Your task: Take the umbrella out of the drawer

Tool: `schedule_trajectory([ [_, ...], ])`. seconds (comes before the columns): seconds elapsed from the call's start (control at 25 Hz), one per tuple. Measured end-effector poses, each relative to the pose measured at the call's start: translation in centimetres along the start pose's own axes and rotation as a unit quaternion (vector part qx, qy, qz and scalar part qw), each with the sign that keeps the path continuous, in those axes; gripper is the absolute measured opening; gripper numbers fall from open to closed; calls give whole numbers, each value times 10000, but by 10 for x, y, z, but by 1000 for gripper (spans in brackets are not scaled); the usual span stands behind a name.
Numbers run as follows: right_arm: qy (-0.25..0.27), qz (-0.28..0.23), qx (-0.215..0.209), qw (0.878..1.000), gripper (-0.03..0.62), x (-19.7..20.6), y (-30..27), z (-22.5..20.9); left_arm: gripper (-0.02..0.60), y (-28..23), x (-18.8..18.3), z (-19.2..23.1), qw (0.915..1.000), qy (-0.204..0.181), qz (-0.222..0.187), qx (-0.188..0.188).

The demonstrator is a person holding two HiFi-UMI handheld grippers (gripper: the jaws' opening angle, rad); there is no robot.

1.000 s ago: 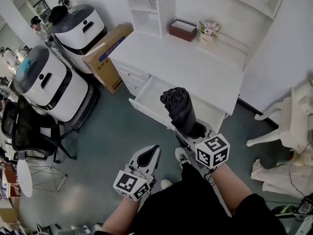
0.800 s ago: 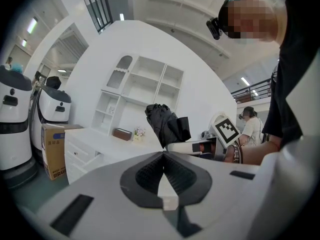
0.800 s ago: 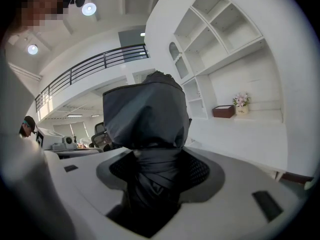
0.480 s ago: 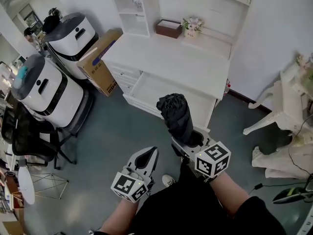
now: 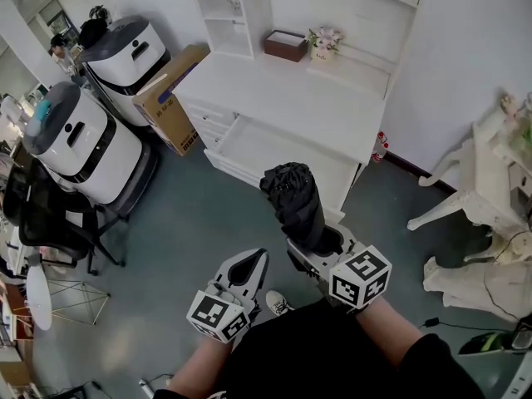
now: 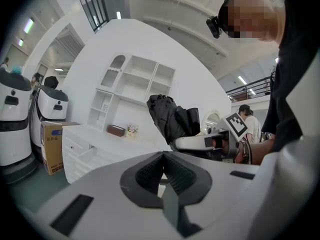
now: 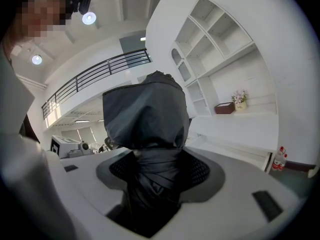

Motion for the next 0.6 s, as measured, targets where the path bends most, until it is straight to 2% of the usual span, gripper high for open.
schedule_trajectory([
  [0.24, 76, 158, -249, 9995, 249, -5, 32, -21, 3, -20, 4, -37, 9994, 81, -141, -301],
  [0.6, 77, 468, -592, 9971, 249, 13, 77, -50, 3, -39, 27, -88, 9957, 265, -221, -865],
])
Point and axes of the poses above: the fingertips, and each gripper's own axes: y backward along the fingers, z to its left, x out of its underside, the point moved 9 cm from there along y, backward along the fingers, and after that the axes turned 5 degrees about x, right-handed, at the moved point
